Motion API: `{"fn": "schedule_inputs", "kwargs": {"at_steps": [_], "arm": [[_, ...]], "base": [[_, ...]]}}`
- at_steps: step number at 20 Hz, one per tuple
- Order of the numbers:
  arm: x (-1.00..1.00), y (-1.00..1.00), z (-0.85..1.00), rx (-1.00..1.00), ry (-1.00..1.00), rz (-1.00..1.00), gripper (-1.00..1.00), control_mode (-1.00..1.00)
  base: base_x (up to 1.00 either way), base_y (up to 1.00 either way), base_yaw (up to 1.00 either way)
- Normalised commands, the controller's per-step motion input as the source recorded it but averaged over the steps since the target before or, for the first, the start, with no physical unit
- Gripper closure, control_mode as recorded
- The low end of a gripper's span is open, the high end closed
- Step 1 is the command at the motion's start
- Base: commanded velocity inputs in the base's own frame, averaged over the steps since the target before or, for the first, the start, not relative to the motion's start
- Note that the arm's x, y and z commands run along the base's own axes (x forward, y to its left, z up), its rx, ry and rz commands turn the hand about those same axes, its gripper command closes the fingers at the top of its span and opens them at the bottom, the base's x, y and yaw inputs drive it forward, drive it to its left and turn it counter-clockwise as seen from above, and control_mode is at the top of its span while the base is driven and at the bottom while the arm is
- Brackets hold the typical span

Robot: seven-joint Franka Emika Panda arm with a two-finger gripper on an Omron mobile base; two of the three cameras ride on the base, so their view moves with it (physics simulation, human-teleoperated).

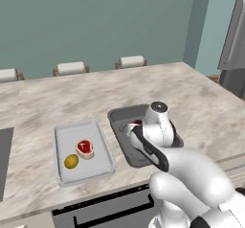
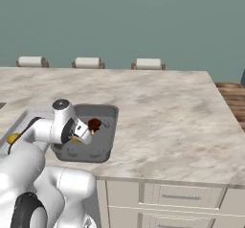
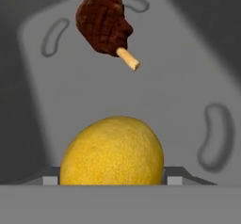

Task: Place one lemon and one steak in each tupperware on the nearby counter, to pack two identical lunches.

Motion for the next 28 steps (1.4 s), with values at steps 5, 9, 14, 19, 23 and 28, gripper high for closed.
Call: {"fn": "schedule_inputs", "kwargs": {"at_steps": [5, 9, 14, 19, 23, 28], "arm": [[0.14, 0.00, -0.42, 0.00, 0.00, -0.03, 1.00, -1.00], [0.20, 0.00, -0.39, 0.00, 0.00, -0.04, 1.00, -1.00], [0.18, 0.00, -0.35, 0.00, 0.00, -0.03, -1.00, -1.00], [0.08, 0.00, -0.08, 0.00, 0.00, -0.04, -1.00, -1.00], [-0.02, 0.07, 0.31, 0.00, 0.00, -0.08, -1.00, -1.00], [-0.29, 0.00, 0.83, 0.00, 0.00, -0.09, -1.00, -1.00]], "base": [[0.00, 0.00, 0.00], [0.00, 0.00, 0.00], [0.00, 0.00, 0.00], [0.00, 0.00, 0.00], [0.00, 0.00, 0.00], [0.00, 0.00, 0.00]]}}
